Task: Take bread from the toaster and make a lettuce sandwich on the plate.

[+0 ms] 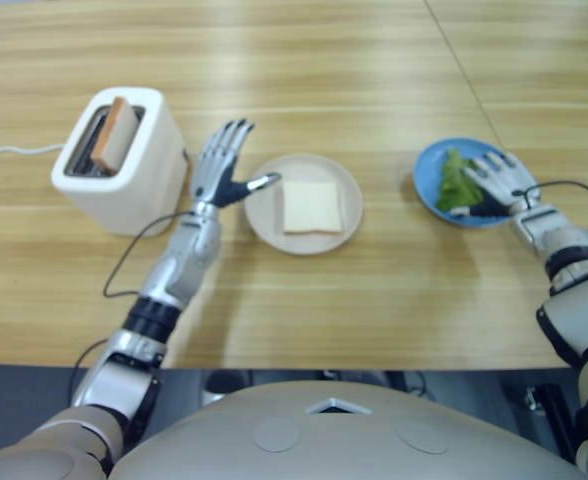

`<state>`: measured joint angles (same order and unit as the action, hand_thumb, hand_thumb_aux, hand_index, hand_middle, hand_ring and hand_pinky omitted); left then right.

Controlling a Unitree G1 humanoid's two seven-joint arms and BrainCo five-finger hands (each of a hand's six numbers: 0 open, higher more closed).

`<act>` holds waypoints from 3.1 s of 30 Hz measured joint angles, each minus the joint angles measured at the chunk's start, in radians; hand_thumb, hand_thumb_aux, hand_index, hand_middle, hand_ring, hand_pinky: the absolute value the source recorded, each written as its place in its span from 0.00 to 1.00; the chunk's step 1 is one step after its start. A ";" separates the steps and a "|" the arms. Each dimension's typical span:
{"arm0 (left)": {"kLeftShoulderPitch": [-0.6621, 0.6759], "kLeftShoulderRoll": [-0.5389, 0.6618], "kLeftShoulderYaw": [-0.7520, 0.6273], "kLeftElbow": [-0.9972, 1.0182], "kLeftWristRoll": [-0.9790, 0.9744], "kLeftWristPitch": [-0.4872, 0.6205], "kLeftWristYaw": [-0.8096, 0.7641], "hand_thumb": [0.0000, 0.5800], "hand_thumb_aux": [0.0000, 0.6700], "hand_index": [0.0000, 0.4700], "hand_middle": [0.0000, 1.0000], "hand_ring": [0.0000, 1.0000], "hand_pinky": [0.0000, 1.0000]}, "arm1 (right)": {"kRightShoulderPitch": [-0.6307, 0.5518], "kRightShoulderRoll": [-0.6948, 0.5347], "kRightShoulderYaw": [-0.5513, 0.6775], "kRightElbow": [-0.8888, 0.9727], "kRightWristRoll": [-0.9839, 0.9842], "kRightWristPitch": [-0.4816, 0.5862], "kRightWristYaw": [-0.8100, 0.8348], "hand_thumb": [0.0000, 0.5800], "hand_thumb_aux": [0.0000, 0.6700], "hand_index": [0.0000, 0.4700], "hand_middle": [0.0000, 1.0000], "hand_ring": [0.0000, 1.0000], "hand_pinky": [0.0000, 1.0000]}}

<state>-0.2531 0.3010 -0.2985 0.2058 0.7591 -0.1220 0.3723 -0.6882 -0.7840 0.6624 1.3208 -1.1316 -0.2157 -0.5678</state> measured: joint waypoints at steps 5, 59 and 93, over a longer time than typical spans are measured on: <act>0.000 0.000 0.000 0.000 -0.001 0.000 -0.002 0.00 0.00 0.00 0.00 0.00 0.00 | 0.000 0.000 0.004 0.003 0.040 0.000 0.020 1.00 1.00 0.98 0.38 0.38 0.38; -0.001 0.003 0.091 0.059 -0.104 -0.072 -0.001 0.00 0.00 0.00 0.00 0.00 0.00 | 0.043 0.457 0.022 -0.540 0.127 -0.095 0.168 1.00 1.00 0.98 1.00 1.00 1.00; 0.010 0.002 0.086 0.077 -0.101 -0.075 -0.001 0.00 0.00 0.00 0.00 0.00 0.00 | 0.151 0.264 -0.067 -0.792 0.103 -0.086 0.255 1.00 1.00 0.98 1.00 1.00 1.00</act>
<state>-0.2435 0.3028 -0.2123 0.2828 0.6584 -0.1975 0.3715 -0.5376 -0.5202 0.5958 0.5292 -1.0285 -0.3018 -0.3131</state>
